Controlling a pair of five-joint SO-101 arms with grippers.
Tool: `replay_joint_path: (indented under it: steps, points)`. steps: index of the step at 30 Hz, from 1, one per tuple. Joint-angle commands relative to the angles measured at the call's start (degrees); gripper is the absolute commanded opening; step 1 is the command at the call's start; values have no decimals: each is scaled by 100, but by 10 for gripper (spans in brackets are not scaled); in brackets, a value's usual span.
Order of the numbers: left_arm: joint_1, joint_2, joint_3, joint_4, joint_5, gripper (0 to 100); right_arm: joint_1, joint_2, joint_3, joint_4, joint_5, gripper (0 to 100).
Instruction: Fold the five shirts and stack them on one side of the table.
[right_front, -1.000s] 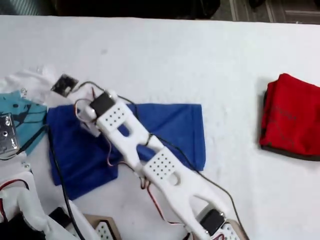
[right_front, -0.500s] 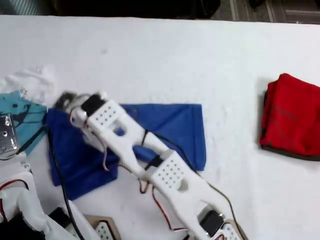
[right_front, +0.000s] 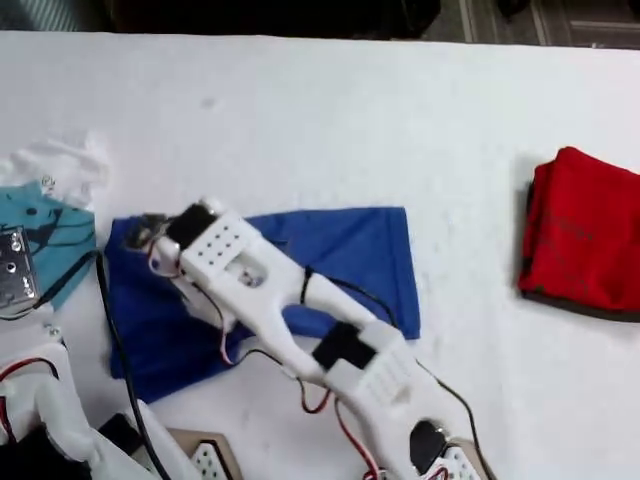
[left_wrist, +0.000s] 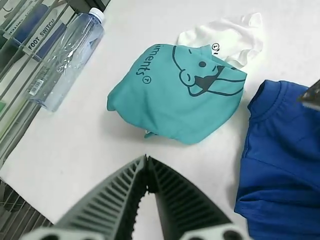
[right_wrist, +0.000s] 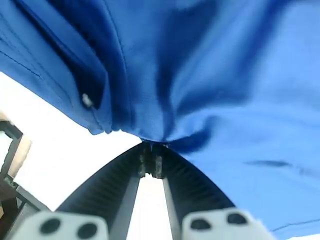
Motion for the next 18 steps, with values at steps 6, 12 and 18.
replay_joint_path:
  steps: [6,12,18]
  points:
    - [-31,-31,-18,0,-9,24,1086,-699,-299,4,18,19]
    - [-31,-31,-18,0,-9,24,2589,-787,-299,-233,26,18]
    - [-13,-31,-9,0,-9,24,3714,-593,-299,-848,62,93]
